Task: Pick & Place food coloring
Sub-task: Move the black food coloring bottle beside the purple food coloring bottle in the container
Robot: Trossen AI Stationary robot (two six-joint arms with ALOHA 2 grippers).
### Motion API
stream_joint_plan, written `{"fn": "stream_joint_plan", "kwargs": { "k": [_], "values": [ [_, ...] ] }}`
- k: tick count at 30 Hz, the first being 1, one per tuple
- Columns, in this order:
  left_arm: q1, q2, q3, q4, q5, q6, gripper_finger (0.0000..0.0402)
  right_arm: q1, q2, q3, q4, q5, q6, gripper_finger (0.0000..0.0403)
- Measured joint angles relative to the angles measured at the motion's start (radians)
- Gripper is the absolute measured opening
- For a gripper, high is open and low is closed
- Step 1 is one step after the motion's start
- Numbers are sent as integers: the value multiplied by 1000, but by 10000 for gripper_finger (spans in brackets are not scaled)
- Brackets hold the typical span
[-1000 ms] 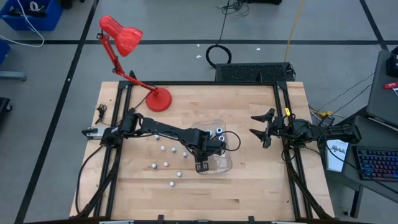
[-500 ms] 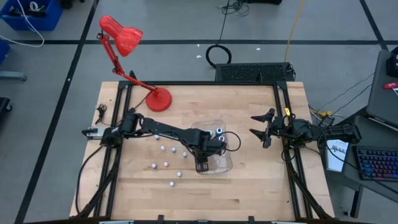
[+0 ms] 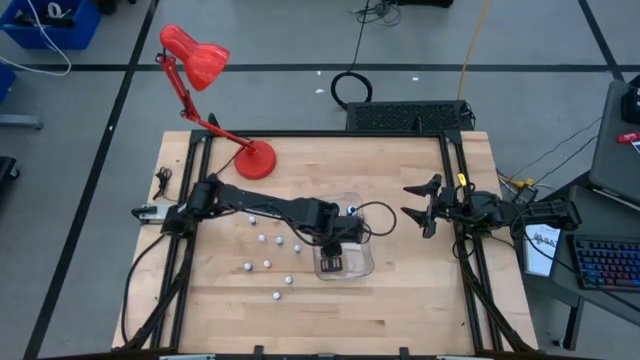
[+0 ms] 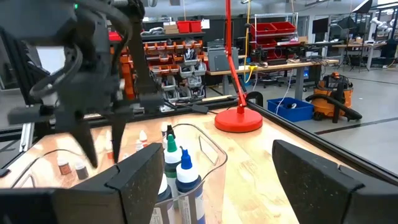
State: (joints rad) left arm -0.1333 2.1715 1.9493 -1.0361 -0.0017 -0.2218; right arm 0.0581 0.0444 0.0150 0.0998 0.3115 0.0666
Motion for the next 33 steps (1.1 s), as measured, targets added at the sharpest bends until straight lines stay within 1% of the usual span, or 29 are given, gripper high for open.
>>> {"fn": "stream_joint_plan", "kwargs": {
  "k": [3,5,7,9,12,15,19,23,25,29,31,33],
  "values": [
    [0,-33,-1,-25,-24,10,124,0,0,0,0,0,0,288],
    [-7,-72,-5,-12,-44,28,124,0,0,0,-4,0,0,288],
    [-29,-126,-32,32,-113,62,124,0,2,0,2,0,0,288],
    [-58,-194,-92,106,-196,101,124,0,3,0,0,0,0,288],
    [-90,-310,-257,282,-264,169,124,0,2,0,0,0,-2,288],
    [-93,-445,-471,491,-272,195,124,0,4,0,-3,0,-1,288],
    [-79,-645,-753,704,-292,176,124,0,4,0,-1,0,-1,288],
    [-62,-831,-985,922,-298,183,124,0,5,1,6,0,0,288],
    [-59,-923,-1080,992,-299,207,124,0,5,1,32,0,0,288],
    [-57,-1086,-1236,1102,-299,202,124,0,6,1,160,-2,10,288],
    [-57,-1161,-1293,1135,-300,197,124,3,7,1,217,-3,69,288],
    [-60,-1229,-1339,1141,-329,193,124,3,10,1,236,-4,175,288]
  ]
}}
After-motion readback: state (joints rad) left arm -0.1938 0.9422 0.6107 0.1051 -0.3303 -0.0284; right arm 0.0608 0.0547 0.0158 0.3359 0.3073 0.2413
